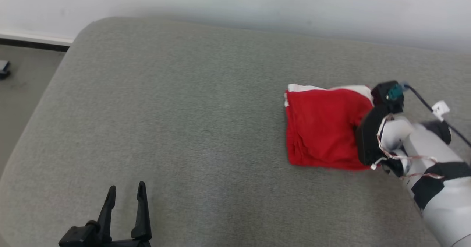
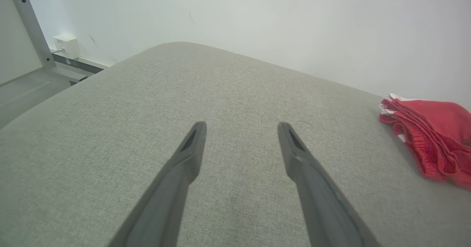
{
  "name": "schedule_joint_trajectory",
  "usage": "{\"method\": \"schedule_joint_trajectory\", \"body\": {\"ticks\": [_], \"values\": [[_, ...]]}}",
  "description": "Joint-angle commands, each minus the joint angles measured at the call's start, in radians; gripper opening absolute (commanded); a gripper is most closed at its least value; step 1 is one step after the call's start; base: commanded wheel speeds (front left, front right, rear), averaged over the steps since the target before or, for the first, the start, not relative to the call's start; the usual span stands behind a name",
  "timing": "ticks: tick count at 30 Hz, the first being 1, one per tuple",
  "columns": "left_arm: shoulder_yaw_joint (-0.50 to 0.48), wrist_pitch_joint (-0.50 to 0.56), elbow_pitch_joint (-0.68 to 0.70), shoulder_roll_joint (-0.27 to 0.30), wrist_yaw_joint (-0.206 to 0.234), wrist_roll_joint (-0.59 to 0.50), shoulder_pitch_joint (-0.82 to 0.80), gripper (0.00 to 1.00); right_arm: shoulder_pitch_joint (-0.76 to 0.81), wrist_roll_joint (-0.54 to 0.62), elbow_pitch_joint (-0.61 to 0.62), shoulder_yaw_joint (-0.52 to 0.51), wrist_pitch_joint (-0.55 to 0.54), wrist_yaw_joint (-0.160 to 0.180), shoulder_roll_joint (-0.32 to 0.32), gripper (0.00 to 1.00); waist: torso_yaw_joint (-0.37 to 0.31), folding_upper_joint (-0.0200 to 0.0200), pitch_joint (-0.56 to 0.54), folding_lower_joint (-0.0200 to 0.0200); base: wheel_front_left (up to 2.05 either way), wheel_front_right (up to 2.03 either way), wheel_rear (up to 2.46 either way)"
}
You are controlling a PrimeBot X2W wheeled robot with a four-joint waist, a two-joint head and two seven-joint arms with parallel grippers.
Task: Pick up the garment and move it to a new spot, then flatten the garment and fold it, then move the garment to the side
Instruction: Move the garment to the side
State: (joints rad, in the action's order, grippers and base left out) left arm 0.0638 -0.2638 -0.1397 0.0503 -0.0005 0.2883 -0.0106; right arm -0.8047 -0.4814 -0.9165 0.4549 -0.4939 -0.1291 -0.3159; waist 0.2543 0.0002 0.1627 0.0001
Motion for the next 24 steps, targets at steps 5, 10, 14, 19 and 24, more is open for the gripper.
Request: {"method": "schedule_joint_trajectory", "body": {"ticks": [5, 10, 14, 19, 24], "values": [[-0.009, 0.000, 0.014, 0.001, 0.003, 0.013, 0.008, 1.00, -0.057, -0.034, 0.144, 0.119, -0.051, -0.002, -0.071, 0.00, -0.142, -0.0002, -0.019, -0.0001, 0.00, 0.00, 0.00], [-0.006, 0.000, 0.019, 0.001, 0.001, 0.019, -0.007, 1.00, -0.085, -0.051, 0.256, 0.227, -0.081, -0.002, -0.144, 0.00, -0.219, -0.0002, -0.015, -0.0001, 0.00, 0.00, 0.00], [-0.006, 0.000, 0.028, 0.001, -0.001, 0.022, -0.024, 1.00, -0.120, -0.074, 0.337, 0.305, -0.089, -0.001, -0.203, 0.00, -0.300, -0.0002, 0.004, -0.0001, 0.00, 0.00, 0.00], [0.000, 0.000, 0.031, 0.001, -0.008, 0.010, -0.051, 1.00, -0.147, -0.116, 0.372, 0.334, -0.053, -0.001, -0.250, 0.00, -0.371, -0.0002, 0.038, -0.0001, 0.00, 0.00, 0.00], [-0.006, 0.000, 0.033, 0.001, -0.027, -0.022, -0.076, 1.00, -0.177, -0.135, 0.366, 0.345, -0.027, -0.001, -0.302, 0.00, -0.422, -0.0002, 0.077, -0.0001, 0.00, 0.00, 0.00]]}}
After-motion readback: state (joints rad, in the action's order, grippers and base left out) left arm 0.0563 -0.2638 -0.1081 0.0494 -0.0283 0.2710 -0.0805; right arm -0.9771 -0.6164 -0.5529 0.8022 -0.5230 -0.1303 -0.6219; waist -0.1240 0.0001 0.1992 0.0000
